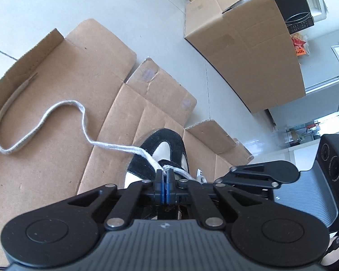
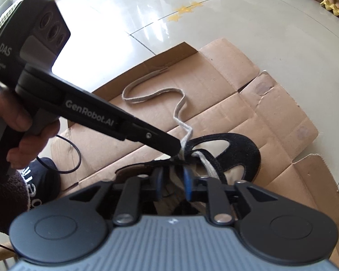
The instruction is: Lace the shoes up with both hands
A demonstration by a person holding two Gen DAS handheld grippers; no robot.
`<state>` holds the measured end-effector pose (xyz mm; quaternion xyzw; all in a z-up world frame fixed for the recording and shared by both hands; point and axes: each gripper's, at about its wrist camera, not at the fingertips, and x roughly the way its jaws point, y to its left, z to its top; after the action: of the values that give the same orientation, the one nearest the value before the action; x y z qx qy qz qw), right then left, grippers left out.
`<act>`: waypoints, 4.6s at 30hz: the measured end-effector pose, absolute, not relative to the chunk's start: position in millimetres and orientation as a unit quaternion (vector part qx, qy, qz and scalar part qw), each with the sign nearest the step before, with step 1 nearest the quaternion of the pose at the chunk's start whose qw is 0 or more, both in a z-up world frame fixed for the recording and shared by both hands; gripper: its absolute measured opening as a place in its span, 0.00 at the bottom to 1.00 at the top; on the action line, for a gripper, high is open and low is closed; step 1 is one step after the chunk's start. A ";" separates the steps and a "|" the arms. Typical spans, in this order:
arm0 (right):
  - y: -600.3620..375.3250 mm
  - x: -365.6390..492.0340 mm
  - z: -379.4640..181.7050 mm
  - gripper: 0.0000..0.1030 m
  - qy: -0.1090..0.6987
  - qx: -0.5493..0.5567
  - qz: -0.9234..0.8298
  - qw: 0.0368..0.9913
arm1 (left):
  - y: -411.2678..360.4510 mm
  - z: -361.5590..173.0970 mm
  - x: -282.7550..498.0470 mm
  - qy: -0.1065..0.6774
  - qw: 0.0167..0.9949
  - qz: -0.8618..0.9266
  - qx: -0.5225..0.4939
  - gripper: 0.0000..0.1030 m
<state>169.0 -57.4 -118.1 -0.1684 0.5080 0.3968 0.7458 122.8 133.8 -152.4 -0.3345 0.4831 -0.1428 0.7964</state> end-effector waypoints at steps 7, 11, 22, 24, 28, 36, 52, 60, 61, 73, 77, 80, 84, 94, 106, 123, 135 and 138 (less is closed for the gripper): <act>-61.1 167.8 -120.6 0.29 0.509 -0.160 0.390 0.750 | 150.2 -146.0 124.9 0.464 0.799 -0.130 -0.359 0.04; -62.2 166.6 -121.4 0.30 0.510 -0.162 0.390 0.749 | 154.5 -154.2 126.1 0.476 0.765 -0.130 -0.413 0.47; -64.0 165.5 -124.2 0.34 0.510 -0.154 0.386 0.753 | 137.9 -169.8 126.9 0.507 0.748 -0.142 -0.404 0.09; -65.0 164.6 -125.2 0.36 0.510 -0.153 0.384 0.754 | 137.4 -170.0 125.5 0.506 0.753 -0.141 -0.396 0.04; -67.0 164.0 -123.9 0.39 0.509 -0.153 0.386 0.754 | 135.8 -160.2 124.0 0.501 0.777 -0.152 -0.348 0.02; -61.8 147.3 -118.4 0.53 0.474 -0.253 0.396 0.745 | 125.3 -101.3 119.2 0.490 0.842 -0.208 -0.088 0.01; -65.4 126.7 -80.3 0.64 0.437 -0.239 0.431 0.752 | 142.1 -1.0 114.8 0.475 0.839 -0.182 0.192 0.01; -68.9 121.0 -68.3 0.70 0.438 -0.235 0.427 0.755 | 143.8 36.0 107.7 0.456 0.830 -0.168 0.274 0.01; -69.4 120.0 -66.8 0.72 0.438 -0.237 0.426 0.755 | 144.2 41.2 106.0 0.451 0.828 -0.168 0.286 0.01; -75.0 120.2 -59.2 0.76 0.450 -0.233 0.410 0.758 | 143.1 71.2 98.5 0.445 0.806 -0.168 0.351 0.01; -74.4 118.3 -57.1 0.77 0.447 -0.235 0.414 0.758 | 147.9 86.8 101.5 0.432 0.810 -0.143 0.369 0.00; -75.1 119.5 -55.5 0.77 0.443 -0.233 0.414 0.760 | 156.5 99.8 105.5 0.433 0.814 -0.125 0.367 0.00; -77.3 121.2 -54.7 0.78 0.442 -0.228 0.410 0.765 | 163.1 106.3 108.1 0.451 0.821 -0.116 0.331 0.00; -80.0 118.6 -64.9 0.81 0.450 -0.231 0.407 0.760 | 149.1 21.2 122.9 0.539 0.814 -0.138 0.165 0.40; -85.3 124.7 -85.5 0.83 0.467 -0.239 0.399 0.752 | 131.6 -99.7 216.9 0.597 0.794 -0.109 0.021 0.40; -91.8 124.2 -89.8 0.85 0.469 -0.238 0.394 0.754 | 103.2 -178.5 249.6 0.625 0.779 -0.055 -0.015 0.39; -93.0 124.0 -90.8 0.86 0.468 -0.236 0.392 0.756 | 93.2 -183.3 243.6 0.621 0.780 -0.067 0.041 0.01; -93.7 124.0 -89.8 0.86 0.467 -0.236 0.391 0.757 | 87.3 -171.8 235.5 0.608 0.782 -0.095 0.096 0.01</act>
<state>124.0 -93.7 -89.8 -0.2356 0.4673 0.3912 0.7570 235.5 87.3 -171.8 0.0965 0.6077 -0.0953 0.7825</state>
